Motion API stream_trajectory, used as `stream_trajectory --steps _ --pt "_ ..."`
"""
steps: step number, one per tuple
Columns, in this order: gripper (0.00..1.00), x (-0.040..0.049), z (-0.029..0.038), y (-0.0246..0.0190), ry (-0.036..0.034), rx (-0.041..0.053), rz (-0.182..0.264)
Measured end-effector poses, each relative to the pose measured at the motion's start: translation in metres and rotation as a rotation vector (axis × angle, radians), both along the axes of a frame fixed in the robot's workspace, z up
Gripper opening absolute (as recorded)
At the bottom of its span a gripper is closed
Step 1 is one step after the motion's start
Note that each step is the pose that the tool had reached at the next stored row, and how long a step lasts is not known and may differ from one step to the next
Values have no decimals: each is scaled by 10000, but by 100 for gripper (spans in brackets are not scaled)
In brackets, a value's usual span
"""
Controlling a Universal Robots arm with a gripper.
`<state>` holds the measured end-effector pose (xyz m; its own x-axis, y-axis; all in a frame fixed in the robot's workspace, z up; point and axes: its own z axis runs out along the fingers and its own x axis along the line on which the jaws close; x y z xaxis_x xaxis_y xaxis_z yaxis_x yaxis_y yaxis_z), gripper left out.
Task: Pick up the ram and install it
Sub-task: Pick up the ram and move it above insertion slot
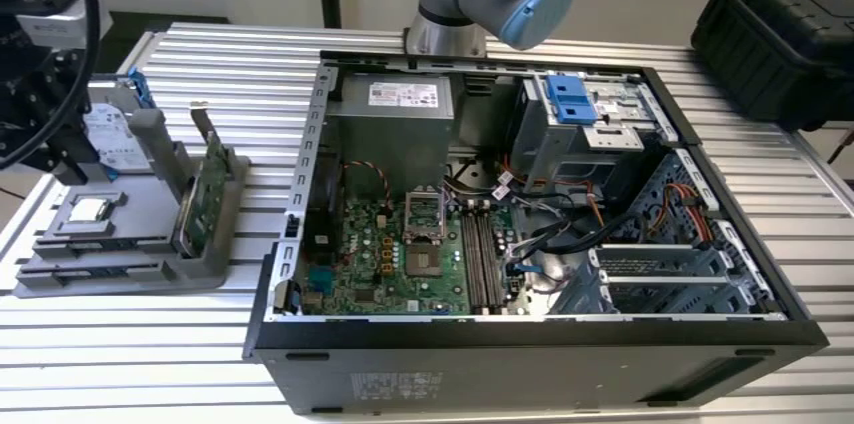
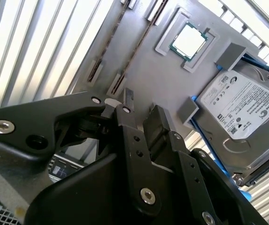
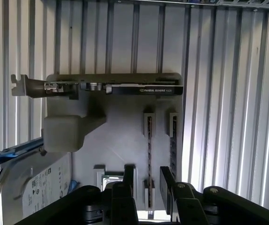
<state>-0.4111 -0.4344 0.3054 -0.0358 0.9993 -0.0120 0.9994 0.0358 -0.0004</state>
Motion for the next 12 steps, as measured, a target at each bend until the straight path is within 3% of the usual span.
stream_trajectory --steps 12 --pt "100 -1 -64 -4 51 -17 -1"
